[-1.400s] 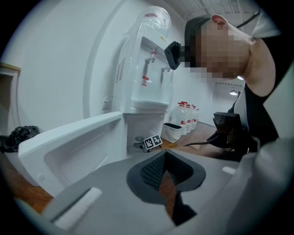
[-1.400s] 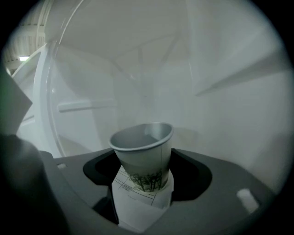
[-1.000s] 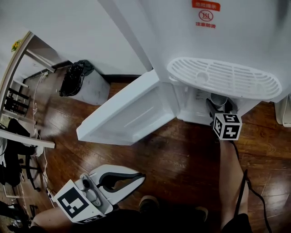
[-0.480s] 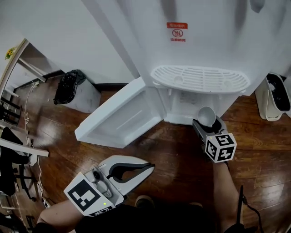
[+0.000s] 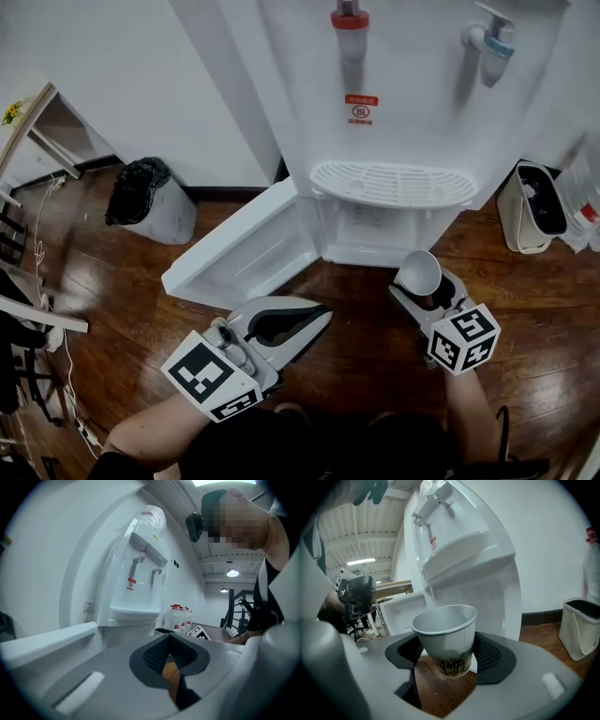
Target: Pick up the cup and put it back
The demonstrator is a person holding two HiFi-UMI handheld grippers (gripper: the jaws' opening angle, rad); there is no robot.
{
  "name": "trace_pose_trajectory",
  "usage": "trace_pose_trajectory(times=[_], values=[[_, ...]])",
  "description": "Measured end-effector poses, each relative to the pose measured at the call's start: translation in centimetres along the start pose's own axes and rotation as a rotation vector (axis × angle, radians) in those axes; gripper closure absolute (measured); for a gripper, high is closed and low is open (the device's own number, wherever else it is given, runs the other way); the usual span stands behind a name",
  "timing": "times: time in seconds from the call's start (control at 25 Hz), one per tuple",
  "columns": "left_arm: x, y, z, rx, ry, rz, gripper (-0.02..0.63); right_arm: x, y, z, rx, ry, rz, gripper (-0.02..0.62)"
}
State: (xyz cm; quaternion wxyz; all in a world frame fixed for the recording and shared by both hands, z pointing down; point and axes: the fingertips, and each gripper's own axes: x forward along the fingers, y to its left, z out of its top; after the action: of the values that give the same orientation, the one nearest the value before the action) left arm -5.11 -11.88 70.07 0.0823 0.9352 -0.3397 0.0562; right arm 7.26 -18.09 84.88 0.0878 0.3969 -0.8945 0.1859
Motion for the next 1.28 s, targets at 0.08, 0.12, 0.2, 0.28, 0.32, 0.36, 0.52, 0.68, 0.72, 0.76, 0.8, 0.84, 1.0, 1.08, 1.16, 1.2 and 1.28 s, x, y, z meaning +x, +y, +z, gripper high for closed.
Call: trace_pose_trajectory(times=[0.08, 0.12, 0.2, 0.28, 0.32, 0.36, 0.52, 0.68, 0.72, 0.76, 0.8, 0.84, 1.0, 1.08, 1.16, 1.2, 1.28], values=[[0.4, -0.3, 0.6, 0.036, -0.013, -0.003, 0.604, -1.6, 1.0, 1.7, -0.012, -0.007, 0.025, 0.27], [0.5, -0.5, 0.8, 0.058, -0.016, -0.003, 0.604, -2.5, 1.4, 2.6, -0.021, -0.012, 0.032, 0.27], [0.5, -0.4, 1.1, 0.082, -0.022, 0.012, 0.604, -4.1, 2.0, 4.3, -0.035, -0.025, 0.038, 0.268], [0.2, 0.6, 1.6, 0.066, -0.028, 0.061, 0.604, -5.4, 2.7, 6.1, -0.054, -0.029, 0.046, 0.268], [0.0, 1.1, 1.8, 0.054, -0.033, 0.089, 0.604, -6.0, 3.2, 6.9, -0.068, -0.024, 0.053, 0.268], [-0.3, 1.4, 2.1, 0.045, -0.039, 0.11, 0.604, -6.7, 3.8, 7.7, -0.081, -0.017, 0.064, 0.268], [-0.8, 1.3, 4.3, 0.002, -0.09, 0.133, 0.604, -9.0, 6.6, 11.4, -0.121, -0.014, 0.128, 0.268], [-0.9, 0.3, 6.9, 0.018, -0.133, 0.132, 0.604, -10.4, 8.7, 13.9, -0.105, -0.03, 0.179, 0.268], [-1.2, 0.2, 7.3, 0.029, -0.138, 0.146, 0.604, -10.7, 9.1, 14.4, -0.098, -0.029, 0.19, 0.268], [-1.7, 0.5, 7.6, 0.034, -0.143, 0.171, 0.604, -10.9, 9.5, 14.8, -0.092, -0.029, 0.202, 0.267], [-2.3, 0.9, 7.8, 0.032, -0.149, 0.204, 0.604, -11.1, 9.8, 15.3, -0.092, -0.03, 0.213, 0.268], [-2.9, 1.3, 7.7, 0.024, -0.153, 0.236, 0.604, -11.3, 10.2, 15.7, -0.098, -0.034, 0.222, 0.268], [-3.9, 2.3, 6.5, -0.006, -0.141, 0.276, 0.604, -11.7, 10.6, 16.7, -0.124, -0.05, 0.226, 0.267], [-3.7, 2.5, 6.4, -0.006, -0.14, 0.271, 0.604, -11.5, 10.6, 16.8, -0.123, -0.056, 0.234, 0.267], [-3.6, 2.5, 6.2, -0.004, -0.146, 0.272, 0.604, -11.2, 10.5, 16.8, -0.13, -0.053, 0.24, 0.267], [-3.6, 2.6, 6.2, -0.001, -0.147, 0.277, 0.604, -11.2, 10.5, 16.7, -0.136, -0.048, 0.24, 0.267], [-3.5, 2.6, 6.1, 0.008, -0.144, 0.28, 0.604, -11.1, 10.5, 16.4, -0.148, -0.034, 0.237, 0.267]])
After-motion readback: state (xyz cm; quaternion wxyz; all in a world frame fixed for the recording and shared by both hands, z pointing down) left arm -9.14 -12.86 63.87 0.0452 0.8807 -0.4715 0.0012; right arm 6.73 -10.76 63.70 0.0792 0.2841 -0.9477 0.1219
